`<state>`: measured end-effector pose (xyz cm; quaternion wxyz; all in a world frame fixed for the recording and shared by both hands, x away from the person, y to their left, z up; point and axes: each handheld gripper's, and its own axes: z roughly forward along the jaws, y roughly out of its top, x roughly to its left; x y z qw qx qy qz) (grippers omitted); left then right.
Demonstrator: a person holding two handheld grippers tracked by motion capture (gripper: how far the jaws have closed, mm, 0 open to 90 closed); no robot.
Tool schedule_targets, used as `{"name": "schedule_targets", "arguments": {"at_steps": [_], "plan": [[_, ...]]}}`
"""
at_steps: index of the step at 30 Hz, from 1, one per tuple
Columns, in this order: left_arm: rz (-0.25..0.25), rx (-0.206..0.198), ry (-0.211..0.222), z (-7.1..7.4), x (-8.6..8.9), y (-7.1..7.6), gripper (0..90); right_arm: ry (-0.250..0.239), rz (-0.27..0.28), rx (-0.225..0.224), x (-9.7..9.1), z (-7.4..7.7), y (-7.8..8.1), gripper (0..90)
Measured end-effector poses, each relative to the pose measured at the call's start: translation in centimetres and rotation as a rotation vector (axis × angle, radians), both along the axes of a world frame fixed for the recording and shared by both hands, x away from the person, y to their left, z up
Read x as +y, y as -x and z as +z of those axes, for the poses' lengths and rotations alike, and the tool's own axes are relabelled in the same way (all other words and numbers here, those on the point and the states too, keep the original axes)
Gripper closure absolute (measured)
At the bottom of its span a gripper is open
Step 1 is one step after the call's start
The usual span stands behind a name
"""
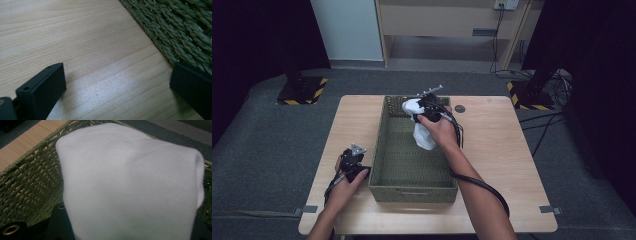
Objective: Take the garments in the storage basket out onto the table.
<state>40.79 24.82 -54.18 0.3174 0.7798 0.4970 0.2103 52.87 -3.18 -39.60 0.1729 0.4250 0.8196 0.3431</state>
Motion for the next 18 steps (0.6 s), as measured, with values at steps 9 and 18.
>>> {"name": "schedule_targets", "arguments": {"at_steps": [9, 18], "plan": [[0.000, 0.000, 0.001, 0.0, 0.0, 0.0, 0.0, -0.019, -0.003, -0.017, -0.9, 1.7, 0.3, 46.4], [0.000, 0.000, 0.000, 0.0, 0.0, 0.0, 0.0, -0.023, 0.004, -0.040, -1.1, 3.5, 0.6, 46.4]]}}
